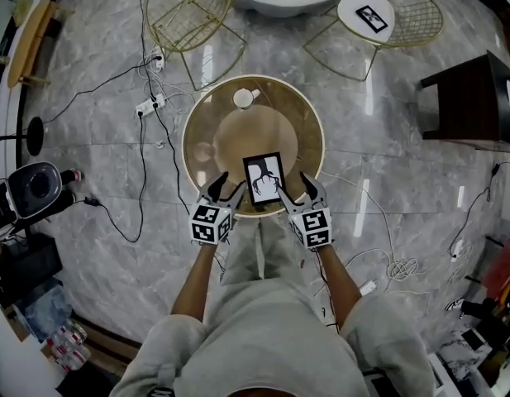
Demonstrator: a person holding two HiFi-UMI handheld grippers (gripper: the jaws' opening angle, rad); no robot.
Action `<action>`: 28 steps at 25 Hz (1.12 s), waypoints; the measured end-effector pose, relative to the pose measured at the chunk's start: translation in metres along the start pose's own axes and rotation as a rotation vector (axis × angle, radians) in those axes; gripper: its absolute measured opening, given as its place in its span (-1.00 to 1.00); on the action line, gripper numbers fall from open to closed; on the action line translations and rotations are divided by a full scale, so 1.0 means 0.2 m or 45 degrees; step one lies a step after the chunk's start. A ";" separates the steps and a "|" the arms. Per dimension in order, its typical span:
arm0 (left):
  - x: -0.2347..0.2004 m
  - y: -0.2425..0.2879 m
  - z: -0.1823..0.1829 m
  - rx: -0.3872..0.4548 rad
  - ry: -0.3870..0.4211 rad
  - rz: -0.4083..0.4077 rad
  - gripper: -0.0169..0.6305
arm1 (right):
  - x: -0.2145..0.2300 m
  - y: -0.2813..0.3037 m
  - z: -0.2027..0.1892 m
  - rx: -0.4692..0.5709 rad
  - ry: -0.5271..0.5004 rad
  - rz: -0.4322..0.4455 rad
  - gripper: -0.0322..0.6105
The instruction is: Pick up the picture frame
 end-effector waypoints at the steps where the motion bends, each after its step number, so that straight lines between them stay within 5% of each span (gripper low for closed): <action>1: -0.01 0.01 -0.02 -0.007 -0.002 -0.004 -0.24 | -0.01 0.01 -0.01 -0.005 0.002 0.000 -0.04; 28: -0.21 0.35 -0.59 -0.181 -0.124 -0.076 -0.24 | 0.01 0.36 -0.53 -0.197 0.074 -0.040 -0.09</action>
Point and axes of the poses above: the fingertips, and each gripper's own axes: y forward along the fingers, x to its right, z out of its top, the point moved 9 cm from there along -y, backward along the fingers, and after that the axes turned 10 degrees about x, right-handed, at the moved point
